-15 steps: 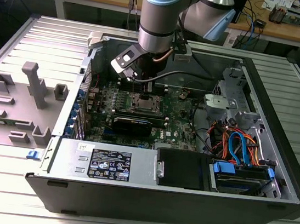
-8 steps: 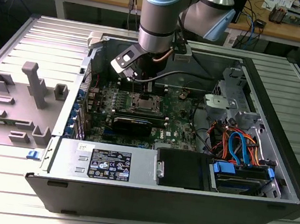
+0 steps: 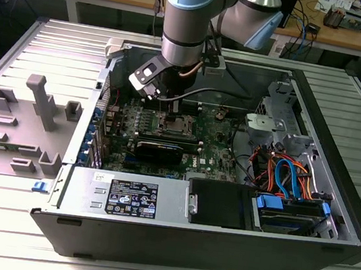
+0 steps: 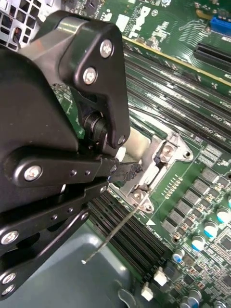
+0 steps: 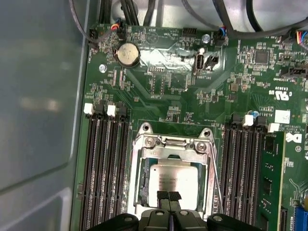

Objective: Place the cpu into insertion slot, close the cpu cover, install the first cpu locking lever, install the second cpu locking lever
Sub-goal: 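Close the cpu cover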

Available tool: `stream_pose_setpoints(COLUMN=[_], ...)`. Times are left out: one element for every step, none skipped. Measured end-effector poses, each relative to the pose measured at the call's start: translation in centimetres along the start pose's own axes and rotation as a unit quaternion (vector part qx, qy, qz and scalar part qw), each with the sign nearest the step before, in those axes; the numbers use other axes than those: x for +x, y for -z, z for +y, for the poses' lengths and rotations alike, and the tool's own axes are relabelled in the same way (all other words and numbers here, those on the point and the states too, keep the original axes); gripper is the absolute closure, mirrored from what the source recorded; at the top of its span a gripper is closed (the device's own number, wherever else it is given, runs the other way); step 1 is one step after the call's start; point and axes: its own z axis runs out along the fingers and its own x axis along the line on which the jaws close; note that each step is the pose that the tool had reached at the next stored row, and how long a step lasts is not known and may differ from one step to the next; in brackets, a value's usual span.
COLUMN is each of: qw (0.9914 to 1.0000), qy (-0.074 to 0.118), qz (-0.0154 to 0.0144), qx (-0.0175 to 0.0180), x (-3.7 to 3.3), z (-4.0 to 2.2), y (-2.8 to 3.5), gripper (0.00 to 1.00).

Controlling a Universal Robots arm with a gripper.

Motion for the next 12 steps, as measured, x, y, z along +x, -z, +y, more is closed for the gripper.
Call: stream_pose_setpoints(qw=[1.0,1.0,1.0,1.0,1.0,1.0,1.0,1.0,1.0,1.0,1.0,1.0], qy=[0.0,0.0,0.001,0.001,0.001,0.001,0.001,0.001,0.002,0.002,0.002,0.002], qz=[0.0,0.0,0.0001,0.0001,0.0001,0.0001,0.0001,0.0,0.0,0.0001,0.0001,0.0], qx=[0.0,0.0,0.0,0.0,0.0,-0.0001,0.0,0.0001,0.0,0.0001,0.0,0.0001], x=[0.01,0.03,0.05,0.07,0.08,0.09,0.1,0.11,0.11,0.11,0.11,0.11], z=[-0.16,-0.31,-0.5,-0.66,-0.79,-0.89,-1.03,-1.19,-1.28,-1.3,-1.32,-1.35], y=[-0.02,-0.03,-0.04,-0.06,-0.07,-0.09,-0.13,-0.21,-0.35,-0.42,-0.5,-0.57], gripper=[0.89,0.89,0.89,0.89,0.89,0.89,0.89,0.89,0.89,0.89,0.89,0.89])
